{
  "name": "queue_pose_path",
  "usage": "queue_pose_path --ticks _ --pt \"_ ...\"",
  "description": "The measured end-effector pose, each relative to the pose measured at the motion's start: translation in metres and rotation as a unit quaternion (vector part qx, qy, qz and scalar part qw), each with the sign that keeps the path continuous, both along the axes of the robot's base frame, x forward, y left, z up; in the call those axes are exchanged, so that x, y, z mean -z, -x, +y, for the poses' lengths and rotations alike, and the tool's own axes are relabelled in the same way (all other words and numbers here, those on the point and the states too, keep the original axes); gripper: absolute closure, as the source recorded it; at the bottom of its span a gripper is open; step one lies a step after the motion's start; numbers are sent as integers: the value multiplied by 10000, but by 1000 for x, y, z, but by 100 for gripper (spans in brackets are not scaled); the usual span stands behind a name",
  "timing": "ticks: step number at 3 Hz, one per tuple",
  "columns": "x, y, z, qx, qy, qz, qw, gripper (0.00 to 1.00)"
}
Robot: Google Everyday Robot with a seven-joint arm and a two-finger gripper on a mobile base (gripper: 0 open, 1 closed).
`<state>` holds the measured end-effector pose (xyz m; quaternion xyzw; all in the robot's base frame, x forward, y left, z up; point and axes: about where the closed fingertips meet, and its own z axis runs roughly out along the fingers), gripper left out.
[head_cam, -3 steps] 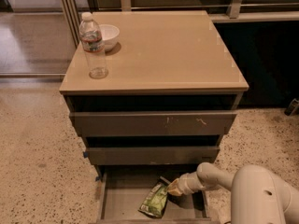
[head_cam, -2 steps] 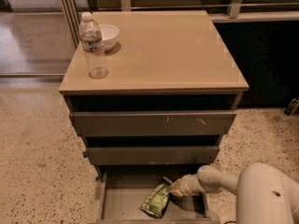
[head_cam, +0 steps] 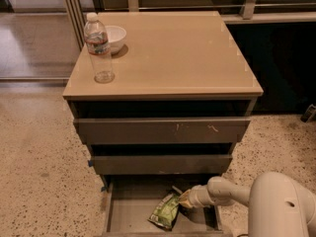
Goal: Place green jalapeno chip bag into bottom drawer
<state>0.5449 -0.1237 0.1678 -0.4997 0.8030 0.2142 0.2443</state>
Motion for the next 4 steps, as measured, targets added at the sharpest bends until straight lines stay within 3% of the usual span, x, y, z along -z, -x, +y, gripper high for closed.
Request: queue_pose_path --ticks 1,2,4 --pt "0 0 0 0 0 0 10000 34" --pt "0 0 0 0 0 1 10000 3" --pt "0 0 0 -1 0 1 10000 0"
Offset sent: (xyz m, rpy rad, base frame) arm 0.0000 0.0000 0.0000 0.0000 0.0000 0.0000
